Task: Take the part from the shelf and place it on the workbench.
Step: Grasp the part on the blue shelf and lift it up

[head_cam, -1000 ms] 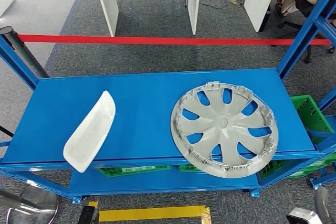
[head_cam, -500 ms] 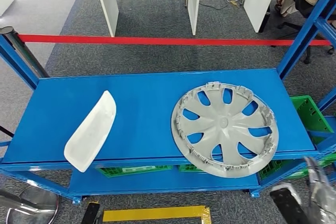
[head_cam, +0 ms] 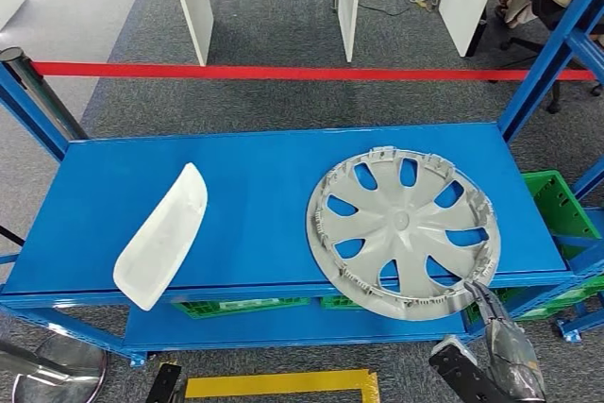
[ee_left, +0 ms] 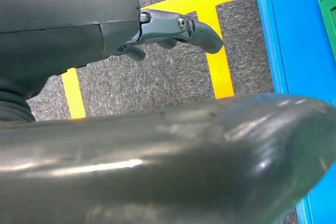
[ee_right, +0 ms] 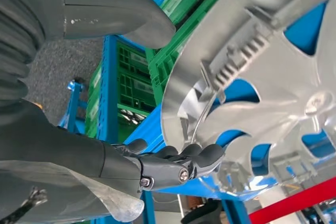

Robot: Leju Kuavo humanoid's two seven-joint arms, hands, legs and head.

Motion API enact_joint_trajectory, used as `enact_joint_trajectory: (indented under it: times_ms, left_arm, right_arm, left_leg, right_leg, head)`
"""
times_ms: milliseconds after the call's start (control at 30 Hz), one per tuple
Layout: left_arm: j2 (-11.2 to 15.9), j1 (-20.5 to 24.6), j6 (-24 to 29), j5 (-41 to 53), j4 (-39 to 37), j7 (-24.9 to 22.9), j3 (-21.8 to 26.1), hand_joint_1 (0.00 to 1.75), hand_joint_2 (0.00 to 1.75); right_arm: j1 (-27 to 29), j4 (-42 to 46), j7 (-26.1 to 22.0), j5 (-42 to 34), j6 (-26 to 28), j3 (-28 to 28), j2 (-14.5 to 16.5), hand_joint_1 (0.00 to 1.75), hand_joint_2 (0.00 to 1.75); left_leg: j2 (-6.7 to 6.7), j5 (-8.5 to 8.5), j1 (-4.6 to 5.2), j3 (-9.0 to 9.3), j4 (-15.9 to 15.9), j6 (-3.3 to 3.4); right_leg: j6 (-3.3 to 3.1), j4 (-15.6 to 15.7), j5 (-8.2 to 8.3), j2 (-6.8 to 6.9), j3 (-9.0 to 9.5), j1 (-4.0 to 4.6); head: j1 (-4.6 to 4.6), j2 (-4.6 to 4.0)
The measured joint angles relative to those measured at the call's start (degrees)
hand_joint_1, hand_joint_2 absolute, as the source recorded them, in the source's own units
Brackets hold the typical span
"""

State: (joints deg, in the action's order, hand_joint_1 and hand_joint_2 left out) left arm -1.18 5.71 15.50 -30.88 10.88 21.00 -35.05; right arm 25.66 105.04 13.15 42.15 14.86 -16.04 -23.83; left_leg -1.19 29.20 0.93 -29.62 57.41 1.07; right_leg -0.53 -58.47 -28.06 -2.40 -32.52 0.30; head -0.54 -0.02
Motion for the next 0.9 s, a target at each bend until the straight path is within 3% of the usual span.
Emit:
enact_joint_trajectory:
  times_ms: [333, 900]
  left_arm:
    - [0.04, 0.00, 0.02, 0.40, 0.00, -0.49, -0.05, 0.00, 0.00]
    - [0.07, 0.03, -0.04, 0.97, 0.00, -1.03, -0.05, 0.00, 0.00]
  right_arm:
    - [-2.60, -0.58, 8.33, 12.37, 1.62, -6.75, -4.04, 0.00, 1.75]
    - [-5.12, 0.22, 12.90, 18.06, 0.20, -12.72, -7.02, 0.00, 1.75]
  left_leg:
    - [0.01, 0.00, 0.00, 0.00, 0.00, 0.00]
    - [0.01, 0.00, 0.00, 0.00, 0.00, 0.00]
  right_leg:
    - [0.00, 0.00, 0.00, -0.01, 0.00, 0.00]
    - [0.00, 0.00, 0.00, -0.01, -0.01, 0.00]
  head:
    - [-0.02, 0.00]
    - [0.00, 0.00]
